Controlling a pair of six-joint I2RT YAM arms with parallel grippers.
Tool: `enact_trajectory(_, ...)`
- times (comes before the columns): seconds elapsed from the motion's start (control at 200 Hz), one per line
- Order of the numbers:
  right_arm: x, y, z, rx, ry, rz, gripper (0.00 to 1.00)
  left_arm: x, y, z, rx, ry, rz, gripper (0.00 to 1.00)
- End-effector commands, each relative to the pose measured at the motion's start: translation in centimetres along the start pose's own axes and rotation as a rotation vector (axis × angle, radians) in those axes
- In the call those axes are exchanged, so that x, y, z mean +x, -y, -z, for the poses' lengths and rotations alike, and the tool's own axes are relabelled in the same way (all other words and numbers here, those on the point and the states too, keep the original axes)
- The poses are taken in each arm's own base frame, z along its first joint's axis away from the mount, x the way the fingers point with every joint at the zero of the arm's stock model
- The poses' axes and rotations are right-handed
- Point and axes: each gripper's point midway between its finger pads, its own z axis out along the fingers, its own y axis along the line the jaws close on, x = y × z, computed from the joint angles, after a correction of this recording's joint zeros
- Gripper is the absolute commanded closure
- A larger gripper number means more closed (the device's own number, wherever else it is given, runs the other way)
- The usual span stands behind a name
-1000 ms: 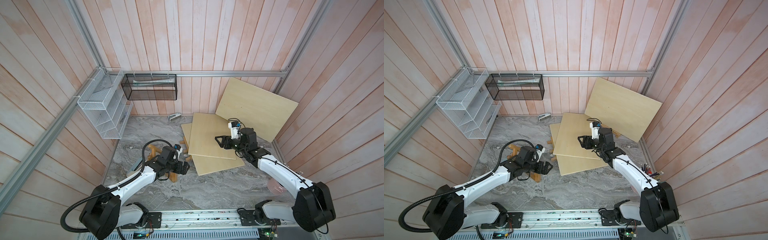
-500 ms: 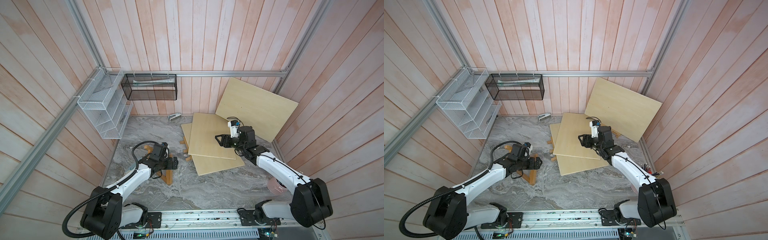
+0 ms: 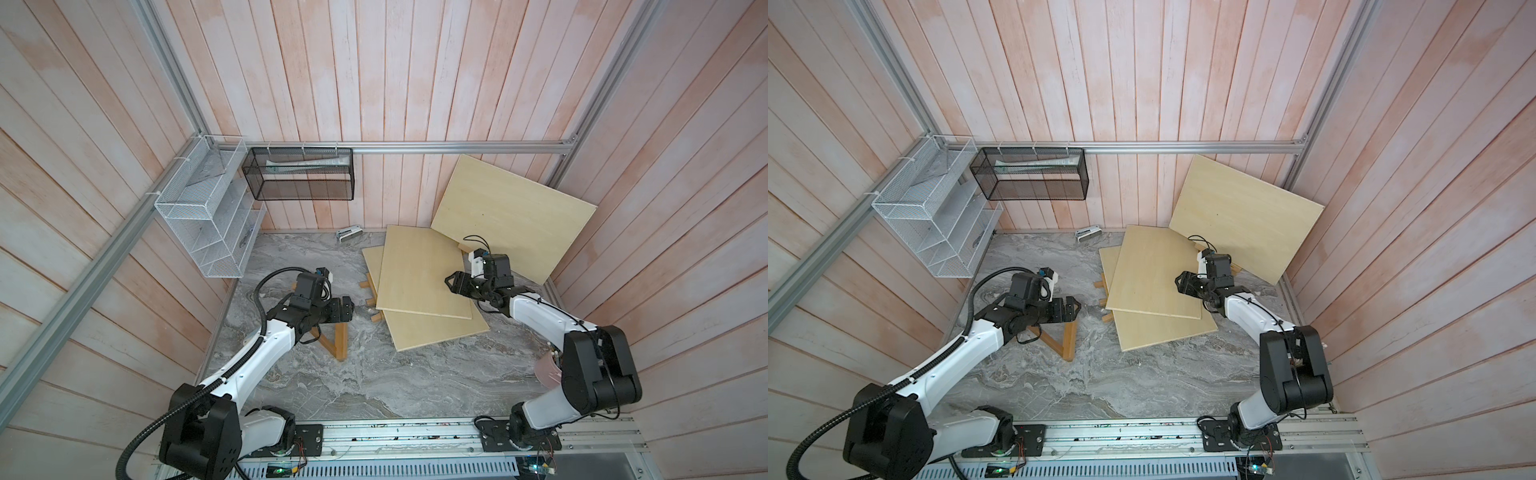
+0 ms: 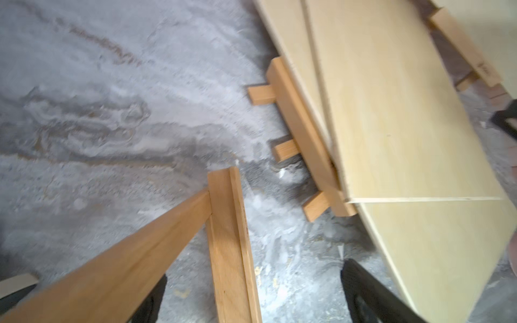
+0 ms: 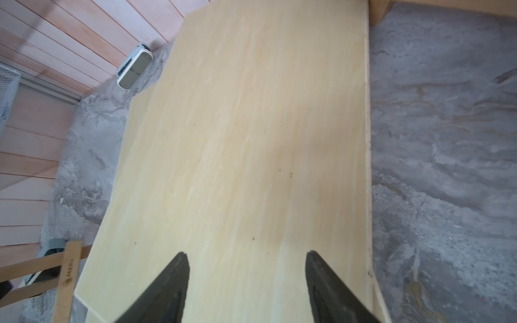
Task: Assemble the easel
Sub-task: Move the easel to the center of the board.
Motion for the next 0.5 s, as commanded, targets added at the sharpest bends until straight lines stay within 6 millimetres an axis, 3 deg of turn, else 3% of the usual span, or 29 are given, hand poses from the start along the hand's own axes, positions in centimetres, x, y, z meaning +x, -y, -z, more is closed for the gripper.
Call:
enact_trajectory(0.0,-1.1,1.2,0.0,0.05,0.019,-0.031,0.32,-1.5,3.5,0.1,0.09,0.008,-0.085,0.0)
enact_trajectory(0.11,-1.3,2.2,-0.2,0.063,0.027,-0.056,0.32,-1.8,4.9,-0.7,0.142,0.002,-0.062,0.0)
enact_trajectory(0.495,-1.1,1.4,0.5,0.019,0.03,-0.045,0.32,-0.7,2.0,-4.8,0.023,-0.022,-0.003,0.0)
